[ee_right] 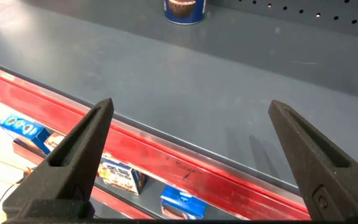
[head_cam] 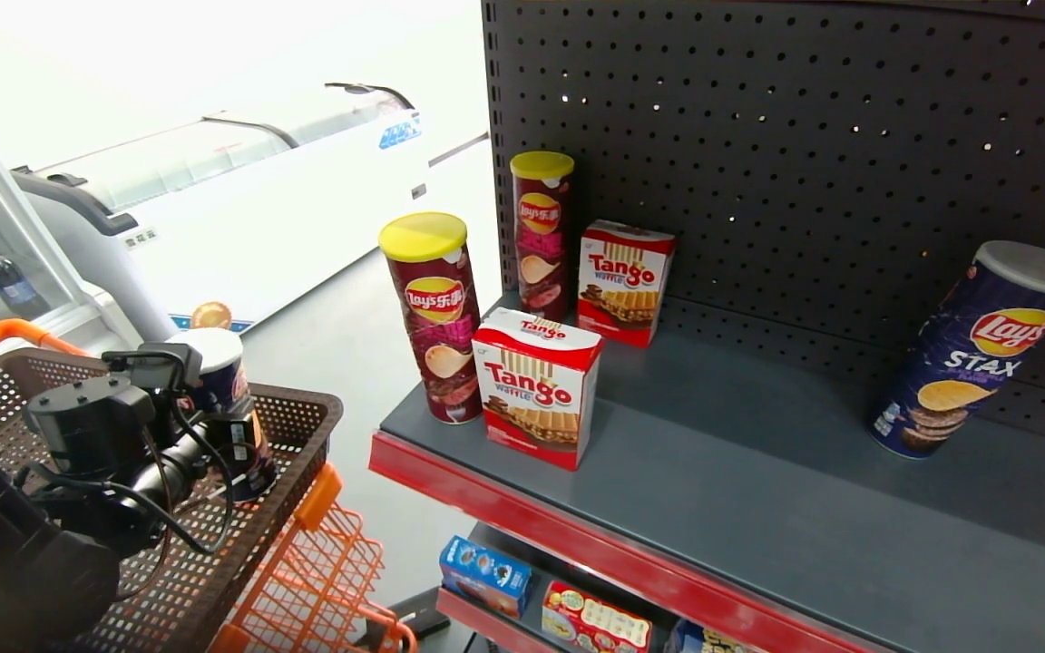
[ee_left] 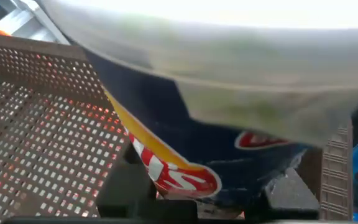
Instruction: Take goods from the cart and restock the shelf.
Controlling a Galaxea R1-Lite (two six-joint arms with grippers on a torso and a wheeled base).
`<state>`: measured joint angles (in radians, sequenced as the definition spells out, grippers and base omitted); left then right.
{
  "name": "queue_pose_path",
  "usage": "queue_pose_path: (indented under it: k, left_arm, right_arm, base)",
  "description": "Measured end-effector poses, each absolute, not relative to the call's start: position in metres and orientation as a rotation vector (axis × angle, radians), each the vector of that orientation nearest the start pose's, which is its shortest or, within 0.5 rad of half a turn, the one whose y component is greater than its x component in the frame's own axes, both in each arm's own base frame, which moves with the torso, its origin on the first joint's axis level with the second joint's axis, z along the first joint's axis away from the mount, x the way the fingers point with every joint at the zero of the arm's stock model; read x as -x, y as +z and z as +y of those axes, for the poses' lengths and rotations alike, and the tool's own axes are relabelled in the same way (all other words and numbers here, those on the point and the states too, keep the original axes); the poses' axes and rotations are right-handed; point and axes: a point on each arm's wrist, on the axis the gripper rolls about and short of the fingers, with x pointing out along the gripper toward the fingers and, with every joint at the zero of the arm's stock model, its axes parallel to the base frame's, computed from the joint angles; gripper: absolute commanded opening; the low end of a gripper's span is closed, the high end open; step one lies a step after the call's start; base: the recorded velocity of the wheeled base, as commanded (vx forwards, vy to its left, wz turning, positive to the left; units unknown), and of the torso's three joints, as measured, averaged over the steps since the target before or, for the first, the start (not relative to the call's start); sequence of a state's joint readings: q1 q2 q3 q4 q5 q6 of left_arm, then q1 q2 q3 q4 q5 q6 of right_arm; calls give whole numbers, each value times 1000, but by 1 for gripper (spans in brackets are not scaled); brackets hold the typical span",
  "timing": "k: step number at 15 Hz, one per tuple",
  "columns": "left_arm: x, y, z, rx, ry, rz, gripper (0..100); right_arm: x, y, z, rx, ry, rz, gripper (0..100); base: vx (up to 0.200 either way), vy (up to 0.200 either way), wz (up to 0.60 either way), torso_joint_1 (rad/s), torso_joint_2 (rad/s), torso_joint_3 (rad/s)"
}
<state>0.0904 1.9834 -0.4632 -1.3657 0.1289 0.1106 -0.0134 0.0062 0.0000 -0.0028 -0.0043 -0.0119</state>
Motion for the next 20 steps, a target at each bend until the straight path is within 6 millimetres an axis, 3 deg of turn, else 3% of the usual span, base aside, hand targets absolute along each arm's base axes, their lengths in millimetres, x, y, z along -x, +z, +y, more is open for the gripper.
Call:
queue_pose_path:
  k: [3,7,11,20]
  left_arm:
    - [-291,111,20,-112,177,149,0]
    - [-264,153,-6,-95,90,71,0]
    - [-241,181,-32,-85,-29,-34,0]
    - [-159,175,-66,-90,-307,-27,0]
  right_arm:
    - [22,76,0,12,-18,4,100]
    - [22,76,0,12,-18,4,100]
    - [22,76,0,11,-18,4,100]
    - [22,76,0,11,-18,4,100]
  base:
    - [0,0,0,0,0,0]
    - [0,0,0,0,0,0]
    - [0,0,0,0,0,0]
    - [0,0,0,0,0,0]
